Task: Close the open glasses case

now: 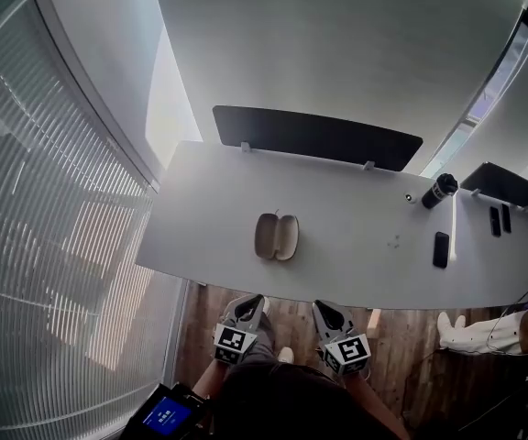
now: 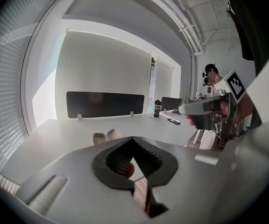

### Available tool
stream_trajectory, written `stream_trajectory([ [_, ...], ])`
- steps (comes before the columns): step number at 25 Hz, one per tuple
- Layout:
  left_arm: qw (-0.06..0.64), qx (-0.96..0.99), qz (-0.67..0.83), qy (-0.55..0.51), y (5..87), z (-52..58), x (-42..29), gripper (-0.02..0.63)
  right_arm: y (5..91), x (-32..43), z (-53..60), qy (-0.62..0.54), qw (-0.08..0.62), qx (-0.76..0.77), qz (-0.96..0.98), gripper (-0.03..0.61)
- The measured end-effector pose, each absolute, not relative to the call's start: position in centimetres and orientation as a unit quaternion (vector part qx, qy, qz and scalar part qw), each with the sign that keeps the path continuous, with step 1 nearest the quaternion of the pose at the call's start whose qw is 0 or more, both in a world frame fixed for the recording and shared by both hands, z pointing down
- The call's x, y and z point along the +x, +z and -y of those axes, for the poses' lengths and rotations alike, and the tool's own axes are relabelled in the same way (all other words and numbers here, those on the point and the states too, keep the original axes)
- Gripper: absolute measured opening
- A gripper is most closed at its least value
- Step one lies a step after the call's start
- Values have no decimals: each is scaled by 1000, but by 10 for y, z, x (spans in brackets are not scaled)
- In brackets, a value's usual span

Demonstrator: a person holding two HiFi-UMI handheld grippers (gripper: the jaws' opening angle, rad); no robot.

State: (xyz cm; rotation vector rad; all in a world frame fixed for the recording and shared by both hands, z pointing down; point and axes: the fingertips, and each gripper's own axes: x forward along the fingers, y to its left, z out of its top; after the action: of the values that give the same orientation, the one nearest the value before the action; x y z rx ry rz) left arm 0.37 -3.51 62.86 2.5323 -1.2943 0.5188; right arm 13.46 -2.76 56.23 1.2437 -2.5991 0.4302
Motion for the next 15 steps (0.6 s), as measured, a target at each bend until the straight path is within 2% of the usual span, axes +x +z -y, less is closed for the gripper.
stream_trajectory([
  [15,170,886,381,201,687,145,-25,6,577,83,149,142,149,441,874,5],
])
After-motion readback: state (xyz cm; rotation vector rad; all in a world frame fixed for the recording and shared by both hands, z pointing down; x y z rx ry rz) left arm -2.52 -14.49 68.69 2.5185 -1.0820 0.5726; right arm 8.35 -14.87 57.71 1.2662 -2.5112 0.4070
